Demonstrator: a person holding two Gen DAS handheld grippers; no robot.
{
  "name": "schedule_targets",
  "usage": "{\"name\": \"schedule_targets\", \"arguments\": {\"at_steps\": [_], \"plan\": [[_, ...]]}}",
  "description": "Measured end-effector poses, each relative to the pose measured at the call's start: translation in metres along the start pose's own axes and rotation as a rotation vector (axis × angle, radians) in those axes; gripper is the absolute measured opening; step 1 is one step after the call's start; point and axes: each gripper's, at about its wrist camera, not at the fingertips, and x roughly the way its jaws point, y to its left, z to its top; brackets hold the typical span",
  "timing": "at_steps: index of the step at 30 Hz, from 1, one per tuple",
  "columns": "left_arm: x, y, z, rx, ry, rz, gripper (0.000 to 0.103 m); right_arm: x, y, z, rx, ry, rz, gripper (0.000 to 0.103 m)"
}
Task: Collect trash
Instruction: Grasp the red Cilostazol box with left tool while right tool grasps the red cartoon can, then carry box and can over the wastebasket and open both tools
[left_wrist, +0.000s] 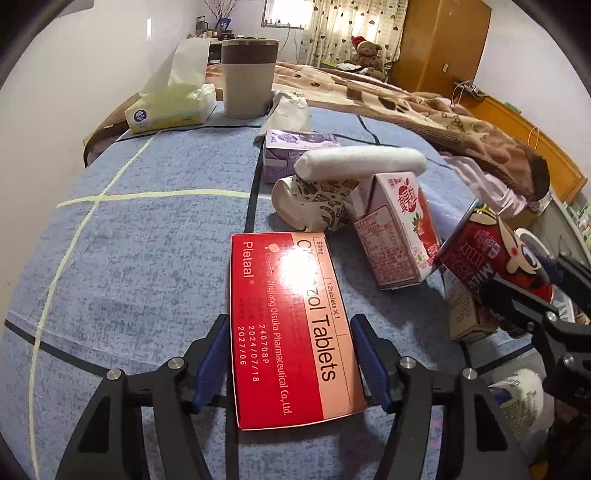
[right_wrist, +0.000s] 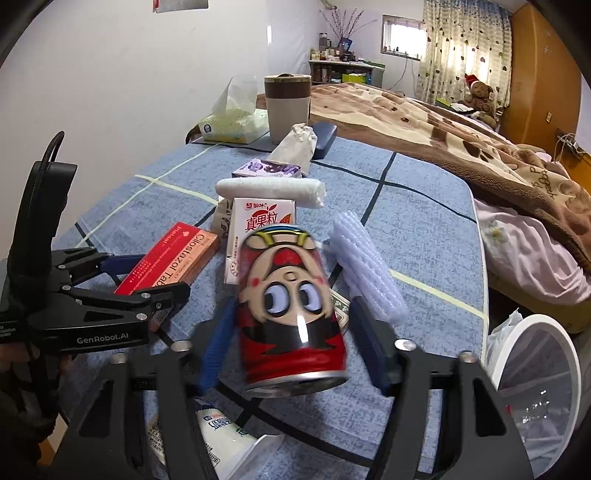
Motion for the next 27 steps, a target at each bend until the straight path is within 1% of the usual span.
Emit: {"name": "schedule_targets", "arguments": {"at_steps": [6, 16, 27], "plan": [[-0.004, 0.004, -0.001, -0.019, -0.017, -0.009, 0.065, 0.001, -0.002, -0.001, 0.016, -0.010, -0.010, 0.057], [-0.025, -0.002, -0.003, -0.003, -0.072, -0.014, 0.065, -0.005, -0.005, -0.001, 0.060, -0.047, -0.010, 0.056], [-0.056, -0.020, 0.000, 0.034, -0.135, -0.027, 0.065, -0.021, -0.018, -0.002, 0.129, -0.127, -0.016, 0.055]]}}
